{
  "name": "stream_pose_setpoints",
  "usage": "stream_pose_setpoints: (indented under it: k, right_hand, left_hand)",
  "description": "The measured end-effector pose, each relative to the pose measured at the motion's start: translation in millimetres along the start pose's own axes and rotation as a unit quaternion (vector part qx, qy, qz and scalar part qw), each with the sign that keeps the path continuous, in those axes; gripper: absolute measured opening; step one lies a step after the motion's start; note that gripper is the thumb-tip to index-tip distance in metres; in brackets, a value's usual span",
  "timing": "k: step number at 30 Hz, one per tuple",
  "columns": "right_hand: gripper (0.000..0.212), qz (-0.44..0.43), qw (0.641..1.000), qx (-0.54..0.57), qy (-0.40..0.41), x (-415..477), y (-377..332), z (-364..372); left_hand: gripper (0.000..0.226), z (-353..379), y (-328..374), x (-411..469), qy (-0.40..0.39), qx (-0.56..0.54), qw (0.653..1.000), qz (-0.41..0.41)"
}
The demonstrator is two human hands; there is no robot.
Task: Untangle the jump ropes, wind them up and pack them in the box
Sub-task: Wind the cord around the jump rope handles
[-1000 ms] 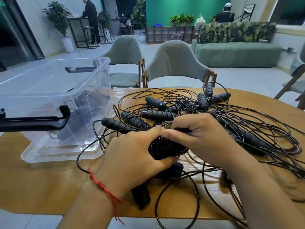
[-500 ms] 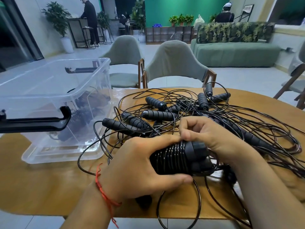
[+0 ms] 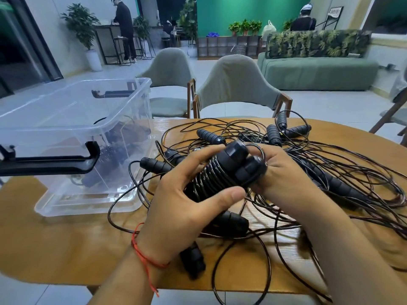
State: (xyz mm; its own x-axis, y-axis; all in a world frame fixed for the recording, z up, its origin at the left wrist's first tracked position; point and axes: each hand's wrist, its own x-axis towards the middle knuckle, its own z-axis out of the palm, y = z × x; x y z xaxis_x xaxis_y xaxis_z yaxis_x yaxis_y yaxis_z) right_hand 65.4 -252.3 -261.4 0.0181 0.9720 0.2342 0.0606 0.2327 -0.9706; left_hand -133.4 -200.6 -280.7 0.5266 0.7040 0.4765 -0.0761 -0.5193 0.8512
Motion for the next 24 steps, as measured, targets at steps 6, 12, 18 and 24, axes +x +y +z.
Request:
stream_pose_setpoints:
  k: [6, 12, 18, 24]
  right_hand:
    - [0.026, 0.028, 0.989, -0.142, -0.007, -5.8, -5.6, -4.2]
    - [0.023, 0.061, 0.976, -0.206, -0.04, -10.0, -16.4, -9.7]
    - [0.026, 0.046, 0.965, -0.255, -0.03, -14.6, -24.0, -14.4]
    - [0.026, 0.008, 0.958, -0.287, -0.011, -14.6, -20.7, 0.7]
  left_hand:
    - [0.036, -1.4, -1.3, 6.3, 0.073, -0.205, 0.969, -0.116]
    - [0.034, -0.4, -3.4, 7.0, 0.103, -0.154, 0.977, -0.104]
    - [0.033, -14.3, -13.9, 13.5, 0.192, -0.111, 0.97, -0.1]
    - [0.047, -13.9, -14.6, 11.3, 0.212, 0.12, 0.968, -0.062]
